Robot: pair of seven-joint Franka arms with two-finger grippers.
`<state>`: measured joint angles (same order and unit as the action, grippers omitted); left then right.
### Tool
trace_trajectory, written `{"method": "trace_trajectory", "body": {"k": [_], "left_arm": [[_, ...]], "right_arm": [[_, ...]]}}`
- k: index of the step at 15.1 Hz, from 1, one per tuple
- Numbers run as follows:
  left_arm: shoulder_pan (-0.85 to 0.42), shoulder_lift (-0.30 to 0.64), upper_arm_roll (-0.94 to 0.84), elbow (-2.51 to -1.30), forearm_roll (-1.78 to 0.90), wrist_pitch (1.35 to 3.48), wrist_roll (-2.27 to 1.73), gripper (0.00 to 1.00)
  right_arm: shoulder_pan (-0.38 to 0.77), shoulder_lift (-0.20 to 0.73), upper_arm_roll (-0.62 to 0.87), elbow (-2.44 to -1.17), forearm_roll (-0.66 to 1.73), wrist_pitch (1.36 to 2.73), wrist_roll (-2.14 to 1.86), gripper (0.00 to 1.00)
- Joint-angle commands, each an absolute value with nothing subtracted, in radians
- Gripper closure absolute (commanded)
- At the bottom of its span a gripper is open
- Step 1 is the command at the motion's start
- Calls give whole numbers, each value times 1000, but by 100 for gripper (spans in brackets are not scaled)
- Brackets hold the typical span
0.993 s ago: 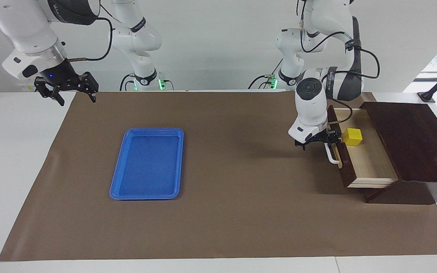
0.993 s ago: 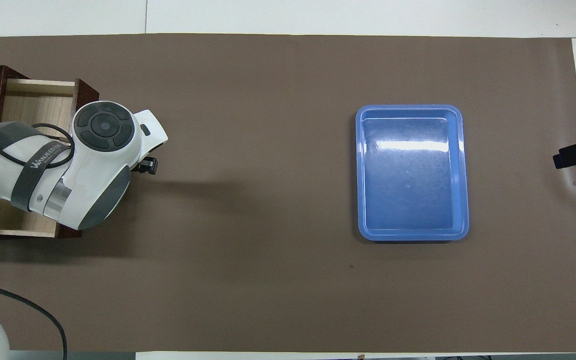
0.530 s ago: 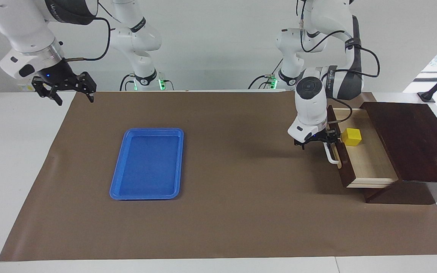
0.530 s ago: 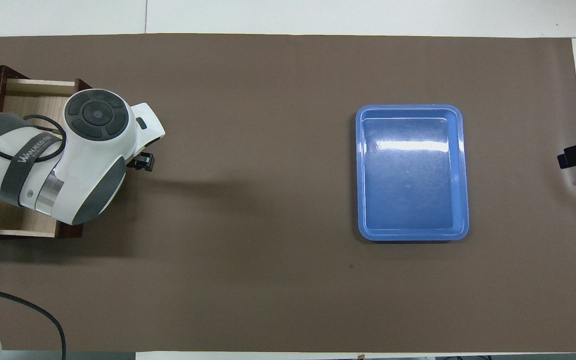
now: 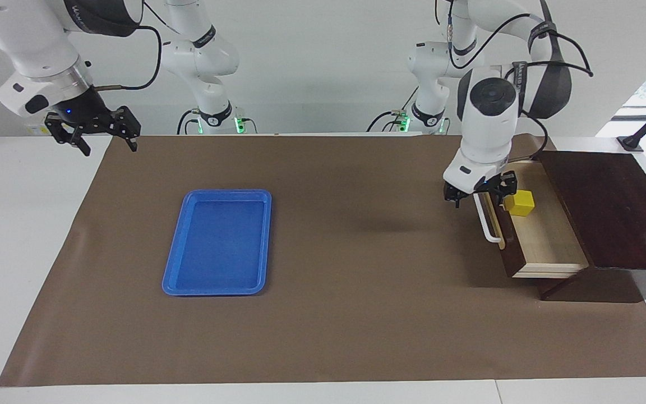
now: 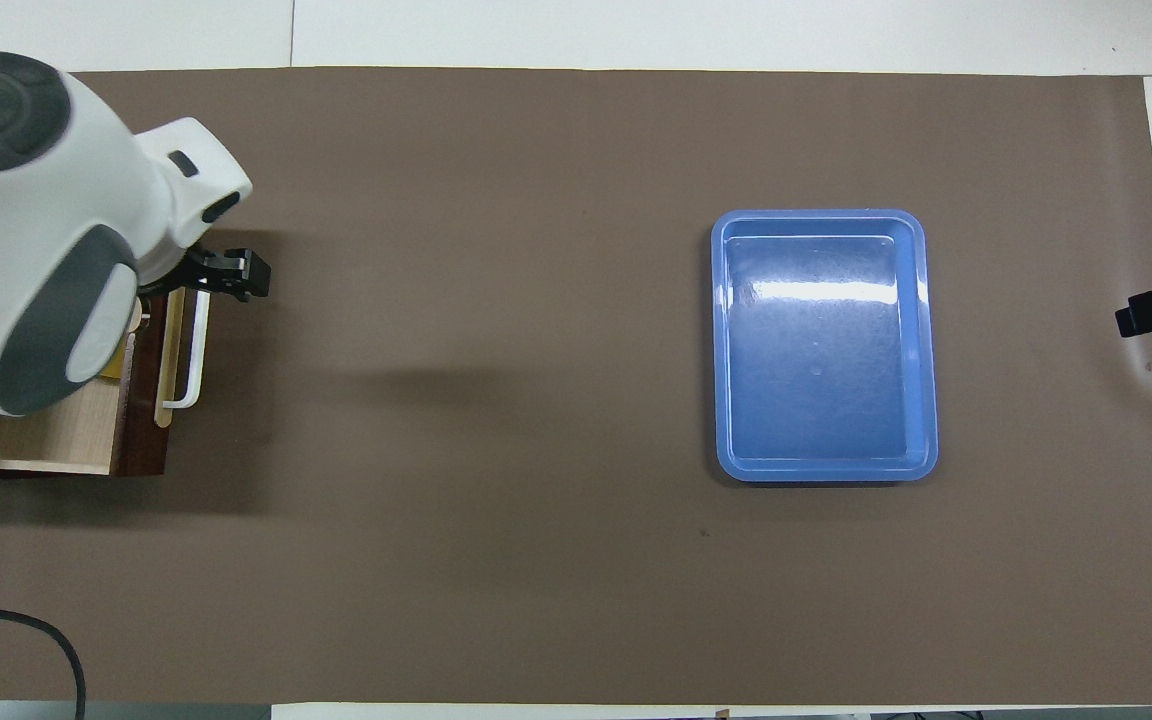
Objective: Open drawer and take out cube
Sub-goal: 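Release the handle and move the left gripper over the drawer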
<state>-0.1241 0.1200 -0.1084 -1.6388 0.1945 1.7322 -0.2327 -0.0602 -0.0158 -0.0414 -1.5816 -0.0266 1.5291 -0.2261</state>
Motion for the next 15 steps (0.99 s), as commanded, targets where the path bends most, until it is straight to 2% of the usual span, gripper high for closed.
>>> {"method": "trace_trajectory", "body": {"k": [1,9,12,15], "left_arm": [[-23,78,-109,-1635,123,1707,-313,0],[112,43,-107,-1721,25,1761,-918,0],[152,9,-106,-1824,14,1805,-997,0],[169,9,-106,-1833,9,1835,-1028,0]], "right_arm": [[-75,-20,-34,-1582,-18,1534,-212,0],[-72,-20,-34,-1580,-18,1536,-210,0],[-66,-20,-32,-1582,-20,1537,-212,0],[-63,-20,-32,-1582,-26,1536,-212,0]]}}
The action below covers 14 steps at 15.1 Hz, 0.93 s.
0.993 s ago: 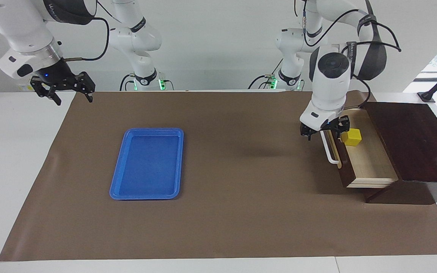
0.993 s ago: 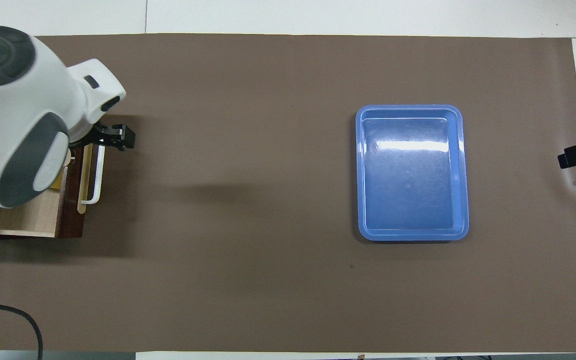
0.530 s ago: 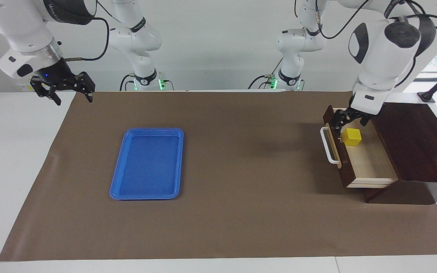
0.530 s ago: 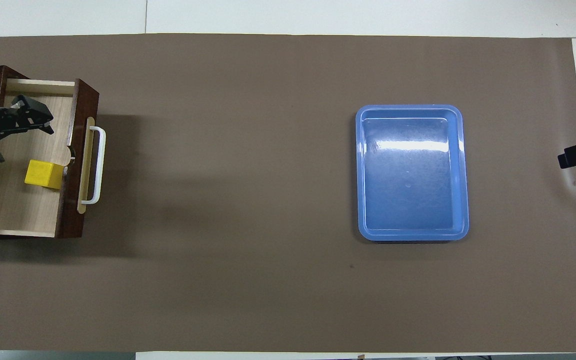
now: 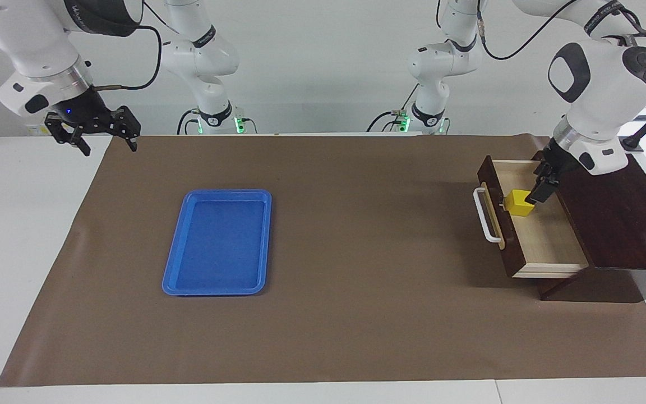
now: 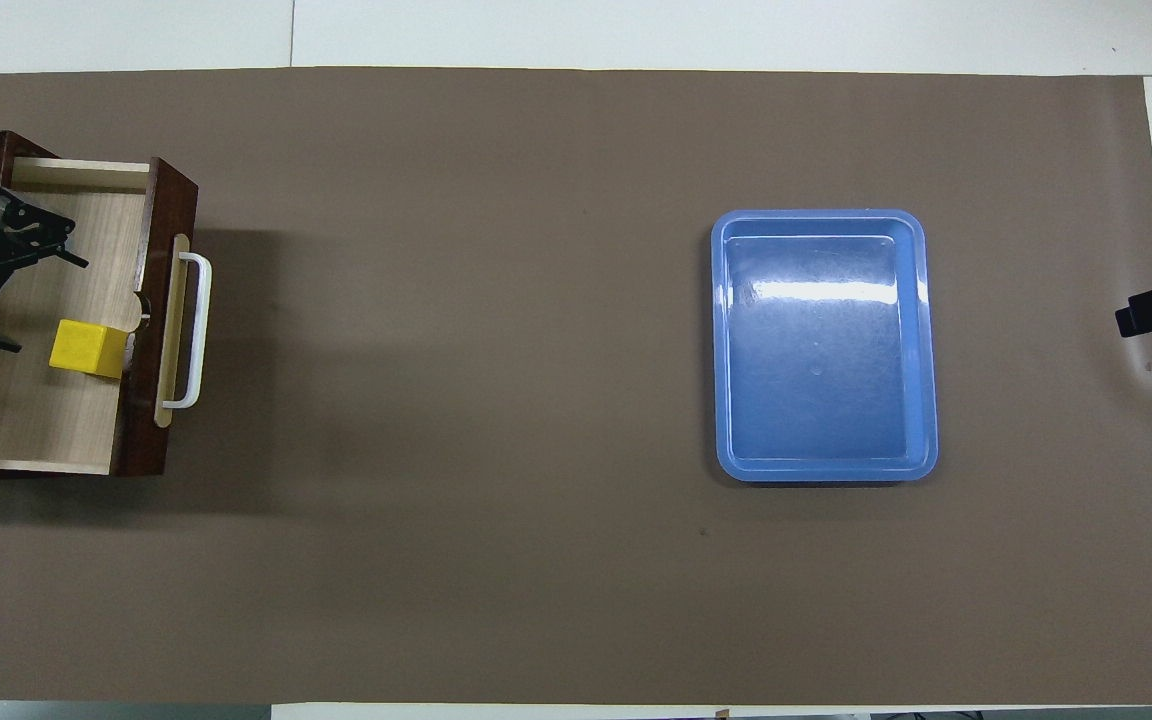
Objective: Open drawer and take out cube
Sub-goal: 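Release the handle and move the left gripper over the drawer, then lower the left gripper and grasp the yellow cube in the drawer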
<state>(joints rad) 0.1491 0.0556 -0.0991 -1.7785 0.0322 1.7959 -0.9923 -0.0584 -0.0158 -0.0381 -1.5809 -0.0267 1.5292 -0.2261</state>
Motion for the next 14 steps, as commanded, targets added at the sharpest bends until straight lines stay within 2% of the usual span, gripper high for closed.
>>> {"method": "trace_trajectory", "body": {"k": [1,6,11,14], "left_arm": [[179,9,-106,-1838,9,1851,-1057,0],[183,20,-106,-1881,9,1914,-1111,0],[186,14,-103,-1980,11,2016,-1115,0],[193,12,-103,-1991,11,2017,-1123,0]], "right_arm": [[-63,-20,-32,-1582,-26,1536,-213,0],[-72,-20,-32,-1580,-26,1536,-213,0],[-74,-20,-31,-1580,-23,1534,-210,0],[-75,-20,-32,-1580,-18,1536,-210,0]]}}
